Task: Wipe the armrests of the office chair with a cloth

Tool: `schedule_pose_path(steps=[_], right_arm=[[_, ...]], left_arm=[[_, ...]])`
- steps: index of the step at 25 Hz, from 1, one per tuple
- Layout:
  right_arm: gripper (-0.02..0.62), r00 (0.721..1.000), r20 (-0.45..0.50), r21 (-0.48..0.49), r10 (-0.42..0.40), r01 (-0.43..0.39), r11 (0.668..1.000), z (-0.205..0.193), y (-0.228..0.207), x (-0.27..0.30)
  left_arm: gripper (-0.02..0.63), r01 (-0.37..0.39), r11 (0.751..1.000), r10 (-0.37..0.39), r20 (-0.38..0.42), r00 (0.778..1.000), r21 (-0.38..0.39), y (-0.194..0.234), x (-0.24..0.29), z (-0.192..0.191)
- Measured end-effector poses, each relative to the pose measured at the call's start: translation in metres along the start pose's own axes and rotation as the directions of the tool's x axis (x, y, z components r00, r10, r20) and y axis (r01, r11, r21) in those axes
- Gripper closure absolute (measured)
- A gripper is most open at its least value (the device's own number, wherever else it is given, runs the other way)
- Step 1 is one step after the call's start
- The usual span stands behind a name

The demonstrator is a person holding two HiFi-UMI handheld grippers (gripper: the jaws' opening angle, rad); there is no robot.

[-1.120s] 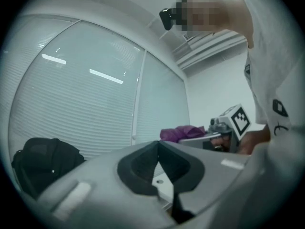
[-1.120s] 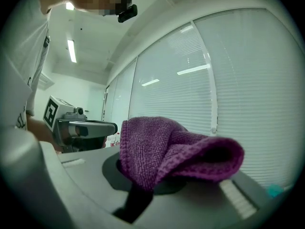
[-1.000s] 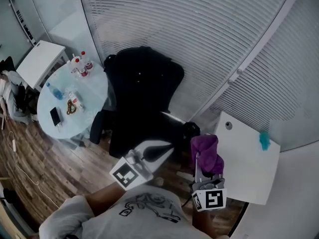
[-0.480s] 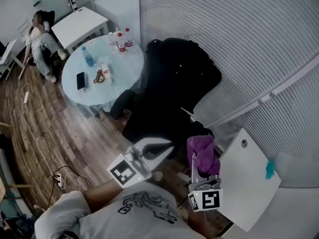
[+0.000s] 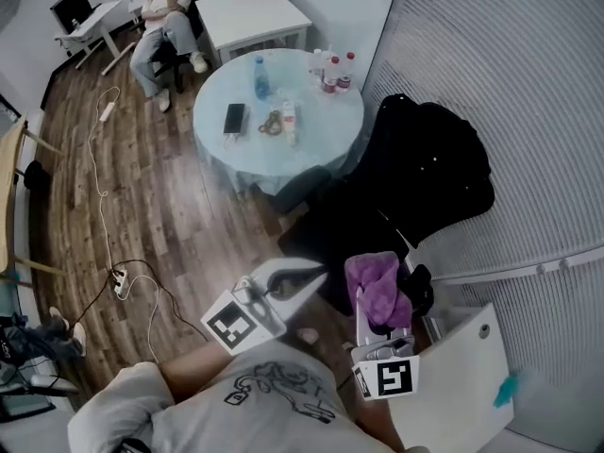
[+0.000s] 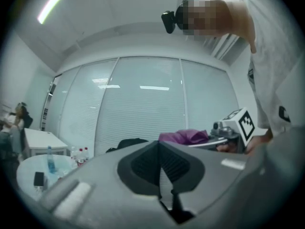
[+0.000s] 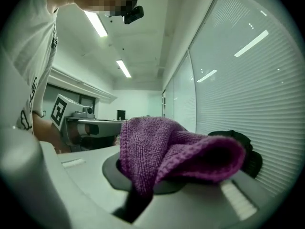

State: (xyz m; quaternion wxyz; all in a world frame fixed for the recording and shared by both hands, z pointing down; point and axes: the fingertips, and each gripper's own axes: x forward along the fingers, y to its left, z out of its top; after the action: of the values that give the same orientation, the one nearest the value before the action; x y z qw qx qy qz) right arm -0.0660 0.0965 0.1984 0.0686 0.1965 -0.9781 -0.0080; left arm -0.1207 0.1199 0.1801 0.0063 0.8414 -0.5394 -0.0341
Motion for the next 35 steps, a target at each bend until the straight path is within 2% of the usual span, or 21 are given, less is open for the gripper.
schedule_pose_path(steps=[2,5,11,16,22,30,35], right_arm=[[0.565,0.998,0.003,-0.012,0.058,-0.058,0.998,0.003,0.018,0.023],[0.564,0.992,-0.001,-0.041,0.129,-0.129,0.991,0.007,0.043,0.056],[0.565,0.984,-0.002,-0.062,0.178,-0.178,0.982,0.016,0.074,0.117],[0.565,0.983,-0.003,-0.080,0.181,-0.181,0.980,0.024,0.083,0.163],[0.565,0.985,0.000,-0.086,0.173,-0.172,0.981,0.029,0.091,0.197],[0.565,0.986,-0.013,-0.080,0.169,-0.170,0.982,0.029,0.096,0.218],[0.565,0.985,-0.019,-0.079,0.172,-0.173,0.982,0.026,0.095,0.219]], left_arm=[[0.604,-0.048,0.999,0.048,0.011,0.999,0.003,0.020,-0.017,0.001],[0.604,-0.111,0.993,0.111,0.019,0.994,-0.034,0.050,-0.043,0.001],[0.604,-0.164,0.986,0.165,0.018,0.986,-0.036,0.111,-0.082,0.000],[0.604,-0.156,0.987,0.157,0.037,0.987,-0.037,0.156,-0.092,0.008],[0.604,-0.136,0.990,0.137,0.042,0.990,-0.022,0.188,-0.100,0.011],[0.604,-0.110,0.994,0.111,0.039,0.993,-0.018,0.205,-0.103,0.015],[0.604,-0.122,0.992,0.123,0.033,0.992,-0.045,0.207,-0.101,0.009]])
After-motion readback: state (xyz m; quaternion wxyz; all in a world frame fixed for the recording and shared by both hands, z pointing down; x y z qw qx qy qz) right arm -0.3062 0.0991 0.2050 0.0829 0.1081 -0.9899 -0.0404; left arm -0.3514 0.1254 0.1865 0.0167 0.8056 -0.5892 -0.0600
